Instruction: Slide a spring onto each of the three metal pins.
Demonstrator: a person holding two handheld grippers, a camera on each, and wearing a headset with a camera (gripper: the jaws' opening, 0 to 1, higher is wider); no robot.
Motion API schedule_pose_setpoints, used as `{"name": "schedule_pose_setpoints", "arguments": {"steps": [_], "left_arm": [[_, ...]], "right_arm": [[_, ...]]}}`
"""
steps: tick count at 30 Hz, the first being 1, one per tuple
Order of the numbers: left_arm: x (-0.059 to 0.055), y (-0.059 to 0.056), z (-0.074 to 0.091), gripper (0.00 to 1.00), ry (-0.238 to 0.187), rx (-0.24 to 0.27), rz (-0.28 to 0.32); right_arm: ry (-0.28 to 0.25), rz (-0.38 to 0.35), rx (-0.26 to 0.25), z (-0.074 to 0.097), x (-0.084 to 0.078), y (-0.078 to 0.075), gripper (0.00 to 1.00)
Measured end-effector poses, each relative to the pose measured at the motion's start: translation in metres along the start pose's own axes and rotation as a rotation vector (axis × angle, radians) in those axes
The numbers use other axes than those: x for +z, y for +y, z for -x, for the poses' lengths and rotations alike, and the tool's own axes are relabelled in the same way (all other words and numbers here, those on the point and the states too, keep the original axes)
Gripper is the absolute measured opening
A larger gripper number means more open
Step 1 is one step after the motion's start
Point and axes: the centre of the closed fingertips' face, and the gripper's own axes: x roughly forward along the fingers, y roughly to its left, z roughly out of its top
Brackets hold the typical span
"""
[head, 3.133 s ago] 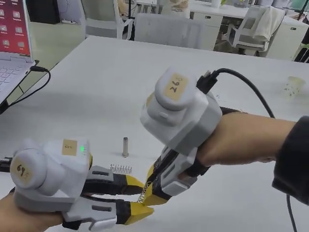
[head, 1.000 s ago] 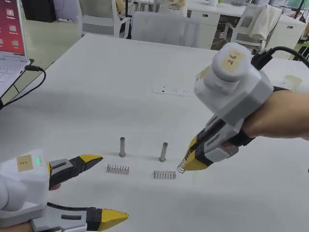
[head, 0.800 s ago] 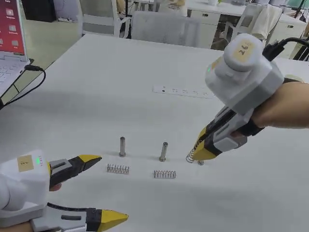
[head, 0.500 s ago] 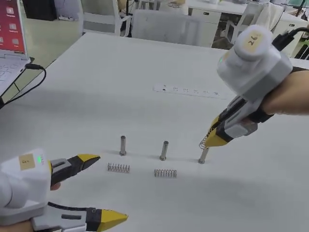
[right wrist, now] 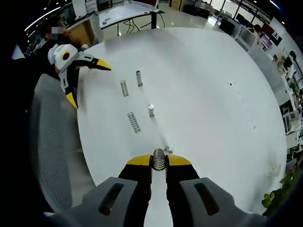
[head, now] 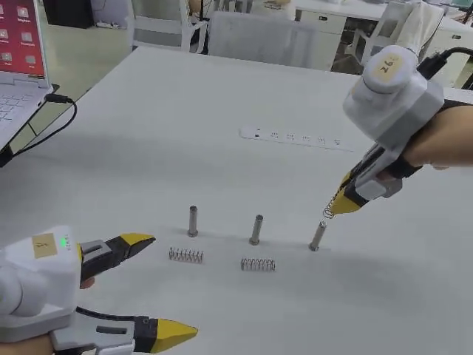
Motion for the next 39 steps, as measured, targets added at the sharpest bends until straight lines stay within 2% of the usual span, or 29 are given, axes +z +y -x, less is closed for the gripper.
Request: {"name": "schedule_pose_setpoints", "arguments": {"steps": [4,11,19,39], "left_arm": [[0.0,0.0,0.001,0.83,0.003,0.003,0.002],[-0.001,0.0,0.002,0.82,0.008,0.003,0.01],[-0.001,-0.001,0.001,0.81,0.008,-0.001,0.009],[-0.005,0.001,0.002,0.78,0.015,0.001,0.018]], "right_arm": [[0.019,-0.013,-0.006,-0.006,-0.005,-0.008,0.08],[0.032,-0.023,0.004,-0.017,-0.008,-0.012,0.08],[0.056,-0.023,-0.01,-0.028,-0.012,-0.02,0.08],[0.074,-0.046,0.019,-0.047,-0.017,-0.023,0.08]]}}
